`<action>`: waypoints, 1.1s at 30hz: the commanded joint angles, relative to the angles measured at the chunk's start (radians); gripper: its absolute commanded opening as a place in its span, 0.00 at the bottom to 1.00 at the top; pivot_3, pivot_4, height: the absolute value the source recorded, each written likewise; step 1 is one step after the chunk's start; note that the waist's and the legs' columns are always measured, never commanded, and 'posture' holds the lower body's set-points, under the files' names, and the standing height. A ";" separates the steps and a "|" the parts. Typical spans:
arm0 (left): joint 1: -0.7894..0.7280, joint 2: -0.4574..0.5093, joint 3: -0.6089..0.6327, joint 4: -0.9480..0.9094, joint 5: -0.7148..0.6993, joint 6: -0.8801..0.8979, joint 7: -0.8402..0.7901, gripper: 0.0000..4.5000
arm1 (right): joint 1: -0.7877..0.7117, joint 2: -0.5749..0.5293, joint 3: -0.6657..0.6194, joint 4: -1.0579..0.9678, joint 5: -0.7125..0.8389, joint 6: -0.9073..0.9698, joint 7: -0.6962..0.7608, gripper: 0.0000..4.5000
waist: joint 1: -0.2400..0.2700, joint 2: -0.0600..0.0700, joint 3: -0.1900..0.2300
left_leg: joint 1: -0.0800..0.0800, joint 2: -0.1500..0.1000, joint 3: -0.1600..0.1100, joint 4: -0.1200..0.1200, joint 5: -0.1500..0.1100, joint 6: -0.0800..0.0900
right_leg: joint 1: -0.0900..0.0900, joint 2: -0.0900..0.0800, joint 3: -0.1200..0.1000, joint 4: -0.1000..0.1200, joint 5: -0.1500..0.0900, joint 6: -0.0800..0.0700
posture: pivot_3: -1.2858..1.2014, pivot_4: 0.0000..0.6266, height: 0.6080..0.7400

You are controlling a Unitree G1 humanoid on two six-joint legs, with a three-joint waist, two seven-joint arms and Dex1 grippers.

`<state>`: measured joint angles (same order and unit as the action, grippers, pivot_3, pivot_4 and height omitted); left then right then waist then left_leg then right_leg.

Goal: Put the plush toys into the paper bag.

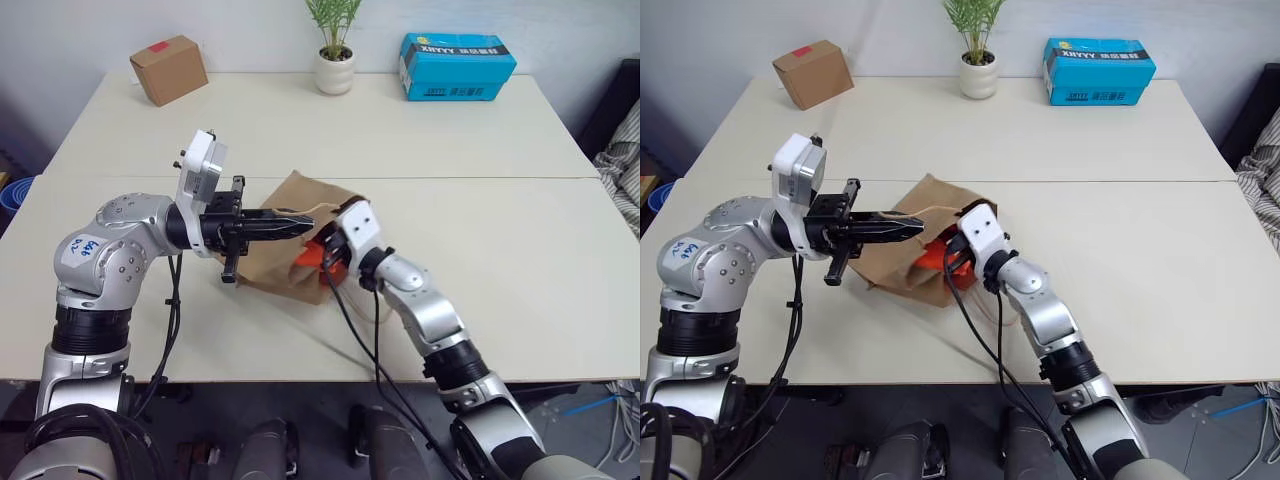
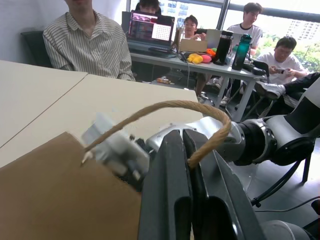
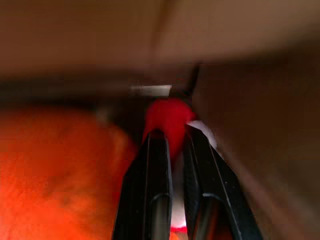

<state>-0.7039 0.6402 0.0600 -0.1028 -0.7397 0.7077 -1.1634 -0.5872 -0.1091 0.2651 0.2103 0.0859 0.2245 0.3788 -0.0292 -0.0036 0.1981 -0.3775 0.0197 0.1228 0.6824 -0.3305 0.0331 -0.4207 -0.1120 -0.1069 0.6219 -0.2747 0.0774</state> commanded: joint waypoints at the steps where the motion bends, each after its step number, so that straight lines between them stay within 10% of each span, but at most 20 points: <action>1: -0.014 -0.004 0.024 0.002 0.004 -0.041 0.003 0.00 | 0.000 0.022 -0.014 0.003 0.053 0.025 0.078 0.16 | -0.001 0.000 0.000 | 0.000 0.000 0.000 0.000 0.000 0.000 | 0.000 0.000 0.000 0.000 0.000 0.000 | 0.52 0.24 1.00; 12: 0.023 0.000 0.029 0.005 0.038 -0.106 0.022 0.00 | 0.146 -0.309 -0.225 -0.452 0.535 0.482 0.471 0.97 | 0.007 -0.001 0.000 | -0.001 0.000 -0.001 0.000 -0.001 0.001 | 0.000 -0.002 0.000 0.000 0.000 0.000 | 0.52 0.24 1.00; 23: 0.041 -0.021 0.026 -0.062 0.021 -0.099 0.063 0.00 | 0.163 -0.452 -0.187 -0.346 0.497 0.705 0.421 0.97 | 0.004 -0.001 0.000 | 0.000 0.001 0.000 0.000 -0.001 0.001 | 0.000 -0.002 0.000 -0.001 0.000 0.000 | 0.52 0.24 1.00; 33: 0.007 -0.056 0.026 -0.023 0.039 -0.132 0.087 0.00 | 0.106 -0.314 -0.224 -0.366 0.651 0.951 0.397 0.28 | 0.004 -0.002 -0.001 | 0.000 0.001 0.000 0.000 -0.001 0.001 | 0.000 -0.002 0.000 0.000 0.000 0.000 | 0.52 0.24 1.00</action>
<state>-0.6736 0.5850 0.0680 -0.1189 -0.6999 0.5976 -1.0792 -0.4656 -0.4263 0.0860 -0.1246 0.6883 1.1476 0.7779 -0.0252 -0.0061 0.1974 -0.3780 0.0206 0.1230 0.6825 -0.3313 0.0344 -0.4209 -0.1140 -0.1071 0.6214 -0.2746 0.0775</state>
